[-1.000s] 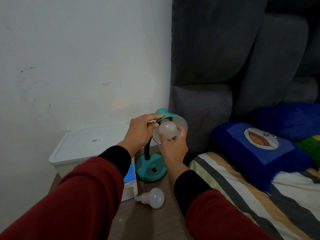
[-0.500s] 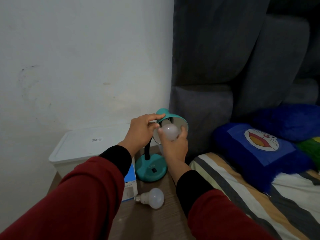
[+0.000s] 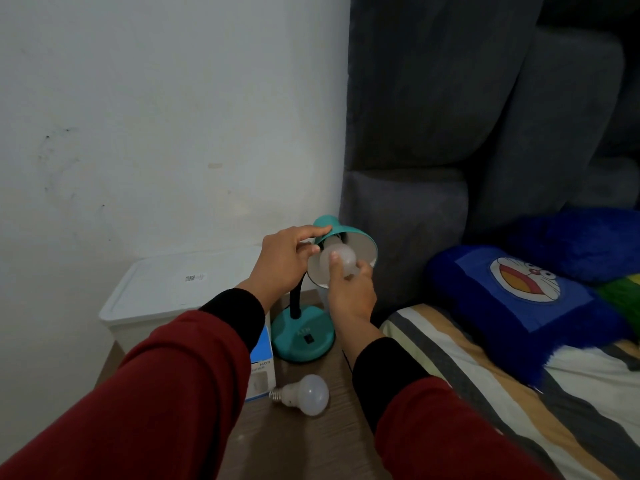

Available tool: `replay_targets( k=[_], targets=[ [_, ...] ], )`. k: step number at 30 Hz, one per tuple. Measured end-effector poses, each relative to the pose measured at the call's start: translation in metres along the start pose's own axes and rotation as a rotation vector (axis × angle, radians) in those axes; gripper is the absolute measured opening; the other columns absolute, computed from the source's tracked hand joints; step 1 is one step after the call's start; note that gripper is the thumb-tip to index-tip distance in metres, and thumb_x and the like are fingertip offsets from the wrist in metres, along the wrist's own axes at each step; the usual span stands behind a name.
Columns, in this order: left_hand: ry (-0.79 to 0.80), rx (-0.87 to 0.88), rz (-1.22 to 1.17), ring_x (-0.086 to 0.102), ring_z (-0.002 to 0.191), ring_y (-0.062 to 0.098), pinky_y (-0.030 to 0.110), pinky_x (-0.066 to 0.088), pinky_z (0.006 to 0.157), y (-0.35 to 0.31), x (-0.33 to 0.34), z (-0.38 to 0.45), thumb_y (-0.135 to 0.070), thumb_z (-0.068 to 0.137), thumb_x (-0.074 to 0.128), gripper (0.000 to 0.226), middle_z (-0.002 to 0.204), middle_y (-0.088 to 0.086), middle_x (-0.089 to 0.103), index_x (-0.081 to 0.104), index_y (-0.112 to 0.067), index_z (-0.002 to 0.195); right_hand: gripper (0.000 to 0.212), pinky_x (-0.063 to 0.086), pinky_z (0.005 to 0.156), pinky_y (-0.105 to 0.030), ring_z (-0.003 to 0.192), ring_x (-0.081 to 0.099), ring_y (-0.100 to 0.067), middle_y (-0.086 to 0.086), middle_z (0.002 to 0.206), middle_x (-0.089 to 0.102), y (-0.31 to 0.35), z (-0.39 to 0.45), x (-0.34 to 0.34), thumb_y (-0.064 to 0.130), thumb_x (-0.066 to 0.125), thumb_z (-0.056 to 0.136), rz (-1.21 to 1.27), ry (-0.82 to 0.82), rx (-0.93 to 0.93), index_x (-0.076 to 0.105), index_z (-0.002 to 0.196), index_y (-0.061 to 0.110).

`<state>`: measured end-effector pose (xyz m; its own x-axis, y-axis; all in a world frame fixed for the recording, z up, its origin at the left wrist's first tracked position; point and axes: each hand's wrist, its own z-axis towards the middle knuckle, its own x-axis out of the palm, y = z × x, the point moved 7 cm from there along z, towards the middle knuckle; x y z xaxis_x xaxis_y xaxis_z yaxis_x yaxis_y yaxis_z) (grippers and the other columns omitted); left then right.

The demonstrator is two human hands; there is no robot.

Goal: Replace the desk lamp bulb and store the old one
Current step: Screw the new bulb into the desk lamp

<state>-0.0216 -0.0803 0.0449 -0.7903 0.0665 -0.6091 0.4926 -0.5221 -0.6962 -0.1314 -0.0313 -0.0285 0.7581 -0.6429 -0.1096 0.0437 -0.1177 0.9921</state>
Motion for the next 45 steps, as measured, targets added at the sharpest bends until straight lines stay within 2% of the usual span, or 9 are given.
replay_targets(
  k=[3,7,11,15,21,26,32,38,45],
  targets=[
    [-0.007,-0.019,-0.005,0.063,0.106,0.026,0.011,0.04,0.089,0.001,0.001,0.0,-0.002,0.091,0.056,0.036,0.124,0.004,0.065,0.064,-0.02,0.121,0.07,0.041,0.096,-0.03,0.12,0.051,-0.025,-0.012,0.134,0.047,0.009,-0.004,-0.002,0.03,0.068,0.083,-0.076,-0.018,-0.117,0.032,0.142,0.026],
    [-0.003,-0.012,0.005,0.064,0.106,0.025,0.007,0.038,0.088,0.002,0.001,0.001,-0.001,0.091,0.056,0.037,0.123,0.004,0.065,0.064,-0.02,0.121,0.057,0.031,0.071,-0.008,0.095,0.05,-0.011,-0.009,0.126,0.058,0.008,-0.001,-0.005,0.035,0.061,0.089,-0.054,0.03,-0.081,0.038,0.14,0.023],
    [-0.003,-0.016,-0.007,0.063,0.106,0.024,0.008,0.038,0.089,0.003,0.003,0.001,-0.001,0.091,0.056,0.037,0.125,0.004,0.064,0.064,-0.02,0.121,0.073,0.04,0.092,-0.024,0.117,0.052,-0.023,-0.012,0.135,0.05,0.011,-0.005,-0.006,0.033,0.068,0.083,-0.107,-0.004,-0.141,0.029,0.145,0.027],
    [-0.007,-0.007,0.007,0.063,0.107,0.026,0.01,0.038,0.09,0.003,0.003,0.002,-0.002,0.091,0.056,0.036,0.124,0.002,0.065,0.064,-0.022,0.121,0.057,0.031,0.07,-0.006,0.091,0.046,-0.007,-0.008,0.128,0.057,0.009,-0.003,-0.004,0.031,0.063,0.088,-0.048,0.037,-0.084,0.039,0.14,0.023],
    [-0.008,0.0,-0.013,0.061,0.112,0.014,-0.002,0.033,0.088,0.004,0.003,0.003,0.0,0.09,0.057,0.037,0.127,0.002,0.064,0.065,-0.019,0.12,0.071,0.039,0.095,-0.024,0.123,0.049,-0.023,-0.009,0.137,0.049,0.013,-0.004,-0.001,0.031,0.067,0.084,-0.102,-0.002,-0.152,0.031,0.144,0.03],
    [-0.004,0.007,-0.008,0.057,0.098,0.001,-0.016,0.031,0.076,0.004,0.004,0.004,0.0,0.09,0.057,0.038,0.128,0.002,0.063,0.064,-0.02,0.121,0.059,0.032,0.075,-0.01,0.102,0.053,-0.012,-0.006,0.126,0.058,0.012,-0.002,-0.003,0.031,0.064,0.087,-0.074,0.033,-0.123,0.04,0.14,0.031],
    [-0.011,0.006,-0.006,0.061,0.106,0.008,-0.01,0.031,0.08,0.003,0.004,0.005,0.0,0.09,0.057,0.037,0.127,0.001,0.063,0.065,-0.02,0.12,0.07,0.039,0.097,-0.025,0.121,0.051,-0.02,-0.006,0.138,0.051,0.016,-0.001,-0.007,0.034,0.066,0.085,-0.128,0.029,-0.172,0.031,0.145,0.03],
    [-0.008,-0.006,-0.003,0.06,0.114,0.011,0.006,0.037,0.092,0.005,0.005,0.005,-0.004,0.091,0.057,0.037,0.13,0.0,0.061,0.064,-0.025,0.121,0.059,0.038,0.097,-0.024,0.124,0.05,-0.023,-0.008,0.134,0.052,0.017,0.0,-0.007,0.033,0.061,0.089,-0.131,0.058,-0.118,0.037,0.143,0.029],
    [-0.009,-0.007,0.035,0.058,0.115,0.016,0.002,0.031,0.09,0.003,0.007,0.003,-0.005,0.092,0.055,0.039,0.129,0.003,0.061,0.061,-0.023,0.125,0.084,0.036,0.104,-0.03,0.134,0.04,-0.032,-0.019,0.145,0.041,0.018,0.009,-0.005,0.039,0.058,0.09,-0.437,0.214,-0.049,0.008,0.152,0.011]
  ],
)
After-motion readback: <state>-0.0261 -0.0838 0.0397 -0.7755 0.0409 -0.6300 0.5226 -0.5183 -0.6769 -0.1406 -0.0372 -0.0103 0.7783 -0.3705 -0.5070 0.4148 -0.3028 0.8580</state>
